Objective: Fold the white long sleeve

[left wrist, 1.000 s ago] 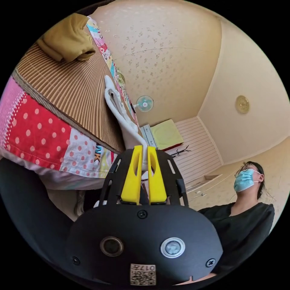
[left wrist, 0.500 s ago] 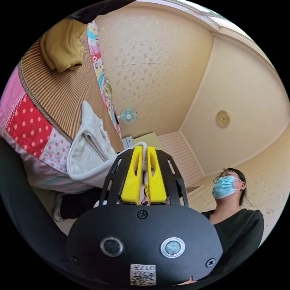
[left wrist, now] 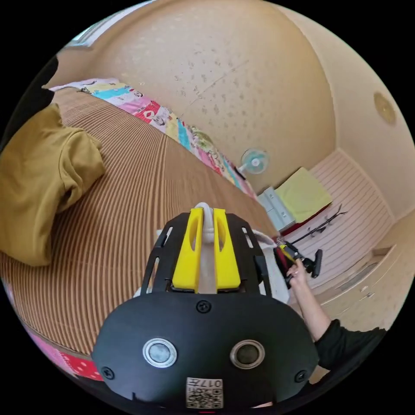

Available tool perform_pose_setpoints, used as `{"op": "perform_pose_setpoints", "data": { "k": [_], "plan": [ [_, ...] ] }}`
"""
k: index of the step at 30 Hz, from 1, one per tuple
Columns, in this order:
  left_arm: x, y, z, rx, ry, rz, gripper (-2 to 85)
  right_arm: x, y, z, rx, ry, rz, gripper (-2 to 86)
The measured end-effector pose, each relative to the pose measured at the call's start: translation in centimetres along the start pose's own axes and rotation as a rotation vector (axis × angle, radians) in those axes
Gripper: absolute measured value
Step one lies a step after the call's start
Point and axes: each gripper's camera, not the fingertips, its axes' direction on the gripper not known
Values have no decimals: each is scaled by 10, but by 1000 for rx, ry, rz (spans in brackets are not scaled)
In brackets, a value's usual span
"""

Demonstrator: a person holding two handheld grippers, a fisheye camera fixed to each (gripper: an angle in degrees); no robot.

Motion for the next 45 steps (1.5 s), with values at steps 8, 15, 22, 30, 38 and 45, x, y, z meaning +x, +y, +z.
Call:
{"op": "perform_pose_setpoints", "data": {
  "k": [8, 15, 22, 30, 38, 45],
  "plan": [
    [-39, 99, -56, 110, 177, -97, 135, -7, 124, -22, 47, -213, -246, 71],
    [-47, 167, -36, -104, 209, -185, 77, -7, 235, 1, -47, -46, -376, 88],
    [-41, 175, -38, -69, 169, -132, 37, 70, 266, -24, -52, -371, -272, 98],
    [-48, 183, -37, -35, 197, -204, 38, 73, 358, 16, -208, -261, -426, 83],
    [-42, 171, -45, -47, 202, -209, 36, 63, 380, 45, -190, -203, -518, 46],
    [-28, 147, -72, -58, 220, -74, 29, 84, 371, 15, -199, -101, -774, 34]
  ]
}}
